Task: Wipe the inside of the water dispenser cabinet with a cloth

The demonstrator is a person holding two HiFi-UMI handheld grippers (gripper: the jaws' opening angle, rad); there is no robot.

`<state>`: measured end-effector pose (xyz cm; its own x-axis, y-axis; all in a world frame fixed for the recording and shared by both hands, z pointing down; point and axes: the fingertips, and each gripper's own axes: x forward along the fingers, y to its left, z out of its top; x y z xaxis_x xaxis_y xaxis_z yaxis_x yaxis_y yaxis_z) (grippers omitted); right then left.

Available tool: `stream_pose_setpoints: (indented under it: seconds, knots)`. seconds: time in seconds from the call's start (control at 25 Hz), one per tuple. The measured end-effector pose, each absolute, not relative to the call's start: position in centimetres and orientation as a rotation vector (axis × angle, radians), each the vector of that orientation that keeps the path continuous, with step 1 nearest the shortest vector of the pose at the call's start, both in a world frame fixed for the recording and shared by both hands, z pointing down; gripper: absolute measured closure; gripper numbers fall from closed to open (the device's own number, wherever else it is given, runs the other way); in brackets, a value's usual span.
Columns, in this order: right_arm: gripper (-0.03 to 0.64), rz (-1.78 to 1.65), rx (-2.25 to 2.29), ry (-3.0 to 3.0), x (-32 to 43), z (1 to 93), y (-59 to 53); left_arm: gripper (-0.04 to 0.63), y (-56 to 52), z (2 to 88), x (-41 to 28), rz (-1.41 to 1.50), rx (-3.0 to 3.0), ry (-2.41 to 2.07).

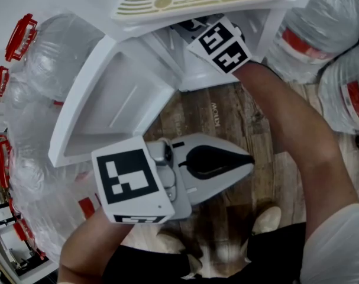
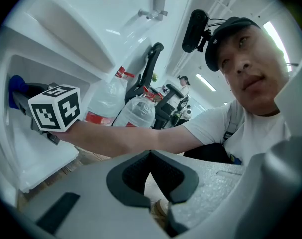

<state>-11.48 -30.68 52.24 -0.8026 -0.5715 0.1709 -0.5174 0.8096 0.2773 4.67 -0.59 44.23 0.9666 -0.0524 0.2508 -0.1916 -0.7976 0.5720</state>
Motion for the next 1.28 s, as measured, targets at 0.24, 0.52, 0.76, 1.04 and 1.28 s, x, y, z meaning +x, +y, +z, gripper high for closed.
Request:
stream_pose_setpoints:
  seconds: [0.24, 0.52, 0.76, 1.04, 1.28]
  knots:
    - [0.532, -0.386, 0.767, -2.793, -11.5, 51.4, -26.9, 0.595, -0.6, 44.2, 4.6, 0.294, 2.491, -0.165]
    - [0.532, -0.427, 0.739, -2.839, -10.2, 50.5, -24.2, 0.595, -0.6, 44.2, 5.0, 0.299, 2.496, -0.156]
    - [0.532, -0.405, 0.909, -2.823, -9.0, 48.3, -28.4, 0.595, -0.6, 44.3, 4.9, 0.308, 2.497, -0.164]
    - [0.532, -0.428, 0.861, -2.826, -11.1, 48.0, -28.4, 0.595, -0.5, 44.3, 4.8, 0.312, 2.494, -0.171]
    - [0.532, -0.472, 0.801, -2.844, -11.4, 47.8, -25.2, 0.595, -0.5, 44.1, 4.7, 0.311, 2.506, -0.163]
